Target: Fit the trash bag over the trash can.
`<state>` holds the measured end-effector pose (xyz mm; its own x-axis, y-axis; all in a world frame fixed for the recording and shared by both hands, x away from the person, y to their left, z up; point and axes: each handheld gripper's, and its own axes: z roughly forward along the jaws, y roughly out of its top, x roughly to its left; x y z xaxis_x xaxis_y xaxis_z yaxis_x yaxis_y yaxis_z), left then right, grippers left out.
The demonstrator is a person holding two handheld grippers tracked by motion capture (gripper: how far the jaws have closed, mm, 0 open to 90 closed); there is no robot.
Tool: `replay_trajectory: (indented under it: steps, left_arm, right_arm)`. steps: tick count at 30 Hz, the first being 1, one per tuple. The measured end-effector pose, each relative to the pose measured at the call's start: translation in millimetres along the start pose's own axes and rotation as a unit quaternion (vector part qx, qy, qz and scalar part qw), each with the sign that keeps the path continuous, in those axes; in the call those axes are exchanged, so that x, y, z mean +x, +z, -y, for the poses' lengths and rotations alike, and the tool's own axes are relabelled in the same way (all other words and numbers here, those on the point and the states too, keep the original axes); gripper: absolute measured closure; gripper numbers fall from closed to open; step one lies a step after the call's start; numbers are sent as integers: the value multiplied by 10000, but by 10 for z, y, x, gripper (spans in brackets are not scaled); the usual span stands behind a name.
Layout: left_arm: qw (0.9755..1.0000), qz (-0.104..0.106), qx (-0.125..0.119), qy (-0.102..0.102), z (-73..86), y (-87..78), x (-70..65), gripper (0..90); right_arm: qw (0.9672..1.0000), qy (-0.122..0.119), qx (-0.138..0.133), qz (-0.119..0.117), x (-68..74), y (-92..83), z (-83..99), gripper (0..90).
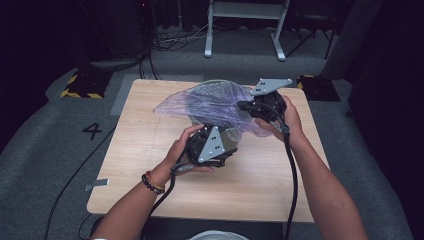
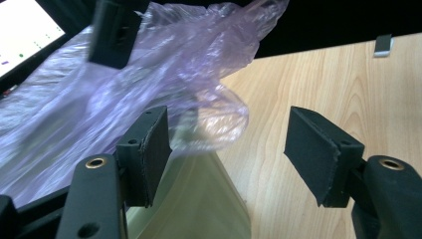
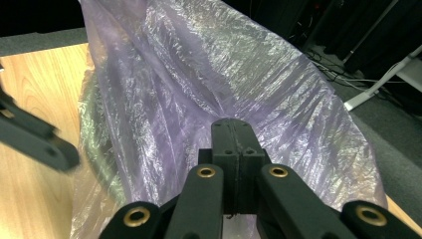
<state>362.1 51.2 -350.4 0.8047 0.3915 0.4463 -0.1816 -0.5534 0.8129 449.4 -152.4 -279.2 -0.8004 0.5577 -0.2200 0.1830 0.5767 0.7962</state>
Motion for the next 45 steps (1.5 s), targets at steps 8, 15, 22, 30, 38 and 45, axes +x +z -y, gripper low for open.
replay_trajectory:
  steps: [8, 15, 22, 30, 38, 45]
  left_arm:
    - [9990, -284, 307, 155, -96, 205, -45, 463]
    - [9975, -611, 342, 123, -90, 170, -3, 772]
    - [9972, -599, 416, 135, -67, 135, 29, 900]
    - [9980, -554, -76, -292, -97, 112, -13, 418]
    - [9965, -740, 230, -309, -122, 373, -140, 283]
    - [9890, -1411, 348, -284, -95, 424, -133, 702]
  right_arm:
    - [9997, 118, 76, -178, 5, 19, 11, 900]
    - [9996, 138, 63, -255, 29, 22, 22, 900]
    - [9997, 124, 55, -223, 44, 29, 44, 900]
    - [9996, 202, 74, -166, 26, 21, 57, 900]
    - [9982, 424, 150, -407, 39, 7, 56, 900]
    - [9979, 428, 219, -445, 59, -8, 51, 900]
